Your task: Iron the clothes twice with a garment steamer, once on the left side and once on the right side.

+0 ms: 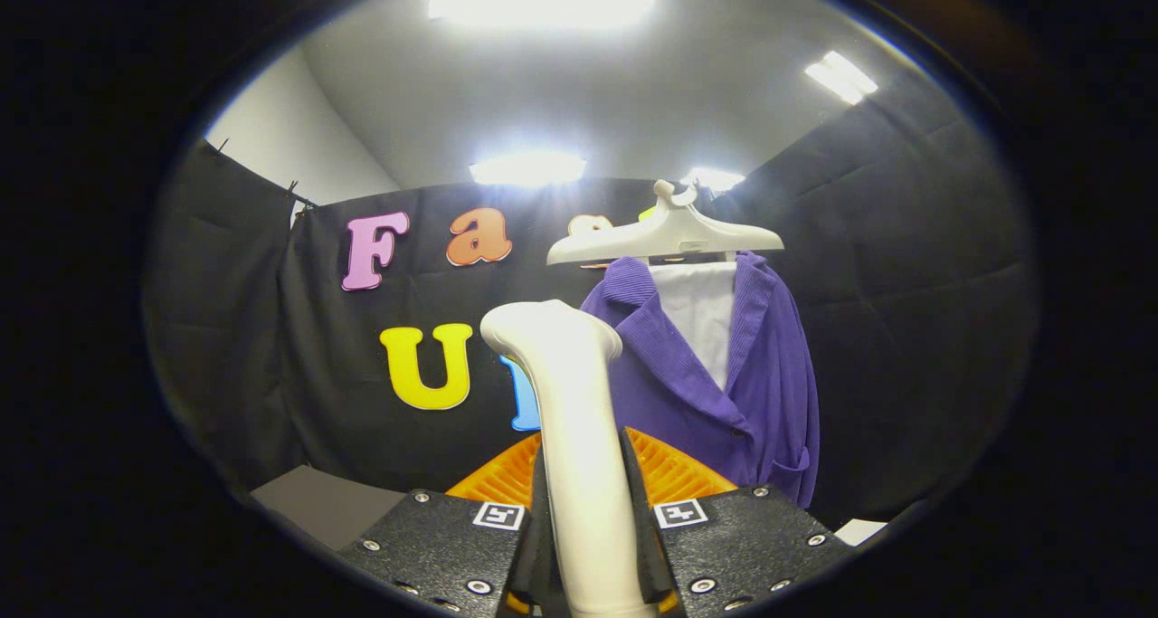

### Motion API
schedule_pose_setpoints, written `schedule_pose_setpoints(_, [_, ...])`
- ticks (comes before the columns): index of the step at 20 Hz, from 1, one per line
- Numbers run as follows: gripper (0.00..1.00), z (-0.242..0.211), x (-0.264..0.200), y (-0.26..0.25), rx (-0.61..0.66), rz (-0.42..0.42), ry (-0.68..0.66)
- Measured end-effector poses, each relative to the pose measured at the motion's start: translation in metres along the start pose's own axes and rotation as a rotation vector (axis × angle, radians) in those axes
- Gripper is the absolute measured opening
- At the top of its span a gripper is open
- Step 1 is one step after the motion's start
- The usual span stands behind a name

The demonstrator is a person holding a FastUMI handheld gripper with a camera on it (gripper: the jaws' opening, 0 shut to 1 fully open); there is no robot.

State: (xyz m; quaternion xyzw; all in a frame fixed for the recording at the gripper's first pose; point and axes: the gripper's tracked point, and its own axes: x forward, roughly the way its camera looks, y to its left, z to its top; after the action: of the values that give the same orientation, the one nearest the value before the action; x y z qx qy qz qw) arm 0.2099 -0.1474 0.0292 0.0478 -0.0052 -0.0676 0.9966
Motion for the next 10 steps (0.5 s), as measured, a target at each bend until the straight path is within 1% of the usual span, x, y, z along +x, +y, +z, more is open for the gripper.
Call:
schedule_pose_setpoints(4, [0.37, 0.019, 0.022, -0.026, -0.017, -0.077, -0.049])
schedule_pose_setpoints(8, [0.37, 0.022, 0.046, -0.047, -0.028, -0.135, -0.064])
schedule_pose_setpoints(10, [0.37, 0.019, 0.057, -0.049, -0.032, -0.128, -0.061])
